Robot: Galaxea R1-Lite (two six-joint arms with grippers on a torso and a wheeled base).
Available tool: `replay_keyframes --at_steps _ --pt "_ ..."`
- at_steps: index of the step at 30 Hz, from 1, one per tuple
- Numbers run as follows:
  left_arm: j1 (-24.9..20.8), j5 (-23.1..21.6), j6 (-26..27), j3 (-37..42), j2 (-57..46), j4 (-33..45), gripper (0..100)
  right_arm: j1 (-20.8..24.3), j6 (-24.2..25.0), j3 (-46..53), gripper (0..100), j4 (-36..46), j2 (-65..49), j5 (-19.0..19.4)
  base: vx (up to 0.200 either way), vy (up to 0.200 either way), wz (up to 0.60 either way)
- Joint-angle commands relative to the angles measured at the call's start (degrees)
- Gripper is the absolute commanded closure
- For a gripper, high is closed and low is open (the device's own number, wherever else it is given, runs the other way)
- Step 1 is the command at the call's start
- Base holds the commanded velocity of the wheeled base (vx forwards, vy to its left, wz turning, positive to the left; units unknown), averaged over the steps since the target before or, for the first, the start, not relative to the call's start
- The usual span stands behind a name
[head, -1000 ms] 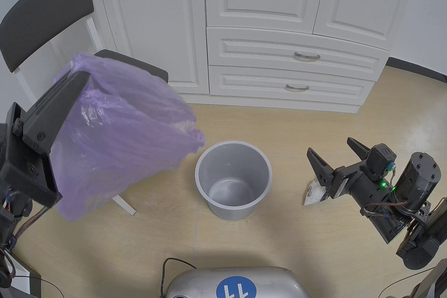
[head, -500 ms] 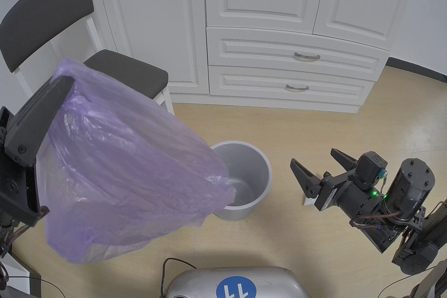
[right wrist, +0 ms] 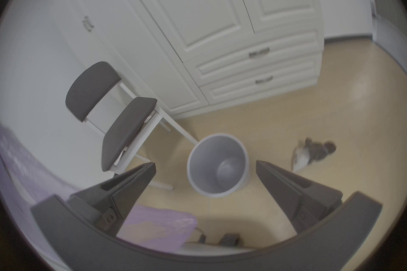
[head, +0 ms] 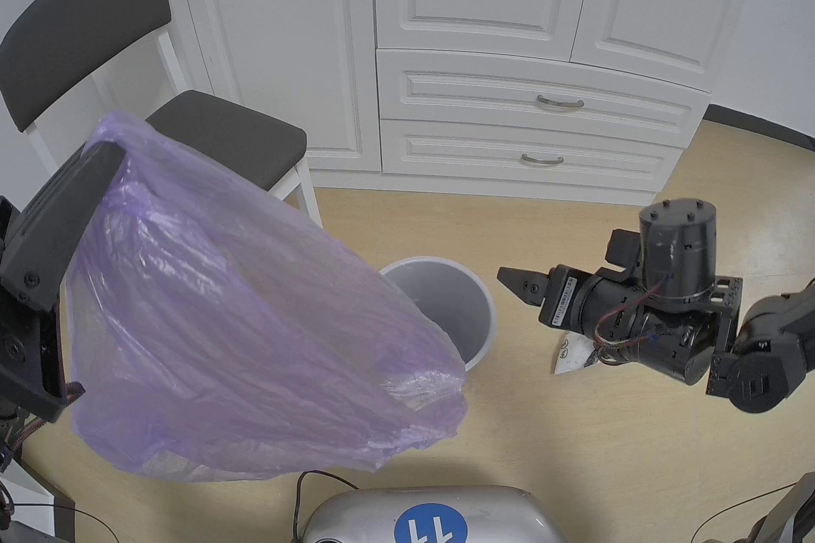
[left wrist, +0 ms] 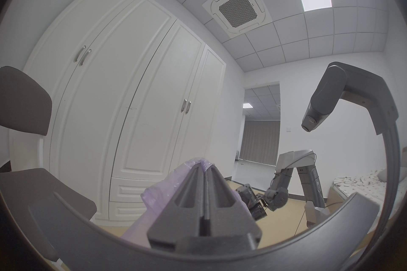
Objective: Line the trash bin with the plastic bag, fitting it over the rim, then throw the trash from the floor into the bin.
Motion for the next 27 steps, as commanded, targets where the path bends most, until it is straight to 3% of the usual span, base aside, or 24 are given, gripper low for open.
replay_keyframes --at_steps 1,7,15,18,23,27 --pt "-0.3 -0.5 0.0 0.3 0.3 -0.1 100 5.9 10.4 -9.9 0 11.5 0.1 4.3 0.000 0.000 0.00" --pt "-0.3 -0.5 -0.1 -0.2 0.1 -0.1 100 14.5 6.9 -4.5 0 11.5 -3.5 4.1 0.000 0.000 0.00" --pt "-0.2 -0.4 -0.1 -0.4 0.3 -0.1 100 21.2 2.6 0.8 0 11.5 -6.6 4.1 0.000 0.000 0.00" --pt "0.2 -0.3 -0.1 -0.6 0.5 0.0 100 24.9 -1.4 4.8 0 11.2 -9.1 4.3 0.000 0.000 0.00" --pt "0.3 -0.1 -0.1 -0.9 0.3 0.0 100 25.0 -5.9 8.9 0 5.1 -11.0 4.3 0.000 0.000 0.00" --pt "0.3 -0.1 -0.1 -0.9 0.2 -0.1 100 23.6 -6.0 9.4 0 1.2 -11.4 4.4 0.000 0.000 0.00"
